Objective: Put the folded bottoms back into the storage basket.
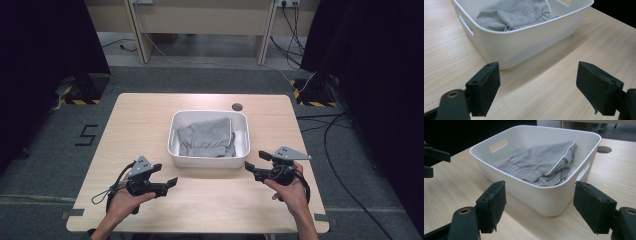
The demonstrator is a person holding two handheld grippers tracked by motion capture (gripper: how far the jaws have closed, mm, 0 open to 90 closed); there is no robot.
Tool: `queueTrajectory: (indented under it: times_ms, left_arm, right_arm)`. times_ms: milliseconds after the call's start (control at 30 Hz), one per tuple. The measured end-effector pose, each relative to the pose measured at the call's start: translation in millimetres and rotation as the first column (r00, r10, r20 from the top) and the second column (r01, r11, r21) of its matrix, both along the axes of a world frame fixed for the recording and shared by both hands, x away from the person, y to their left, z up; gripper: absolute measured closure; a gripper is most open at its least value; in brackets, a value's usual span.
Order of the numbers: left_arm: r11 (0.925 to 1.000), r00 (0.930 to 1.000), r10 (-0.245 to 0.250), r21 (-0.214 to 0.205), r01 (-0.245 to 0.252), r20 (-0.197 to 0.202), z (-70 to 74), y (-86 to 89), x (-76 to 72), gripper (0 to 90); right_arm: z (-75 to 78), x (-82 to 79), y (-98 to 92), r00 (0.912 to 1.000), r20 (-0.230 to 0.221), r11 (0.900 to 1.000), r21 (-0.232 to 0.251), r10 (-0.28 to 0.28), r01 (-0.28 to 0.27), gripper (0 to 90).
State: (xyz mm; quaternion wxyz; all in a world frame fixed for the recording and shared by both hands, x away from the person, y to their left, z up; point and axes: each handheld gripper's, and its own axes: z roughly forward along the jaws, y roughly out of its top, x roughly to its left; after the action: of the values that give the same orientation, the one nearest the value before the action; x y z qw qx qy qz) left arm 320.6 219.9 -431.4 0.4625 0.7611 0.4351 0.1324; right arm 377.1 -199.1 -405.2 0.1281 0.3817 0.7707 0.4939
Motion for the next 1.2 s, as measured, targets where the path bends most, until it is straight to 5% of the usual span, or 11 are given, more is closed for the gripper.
queueTrajectory:
  times_ms: [1200]
  left_arm:
    - [0.9996, 0.9983, -0.014, 0.024, 0.016, -0.056, -37.6, 4.3, -30.8, 18.3]
  right_arm:
    - [-23.3, -34.7, 14.7, 0.9999, 0.016, 0.9999, -0.015, 0.001, -0.001, 23.3]
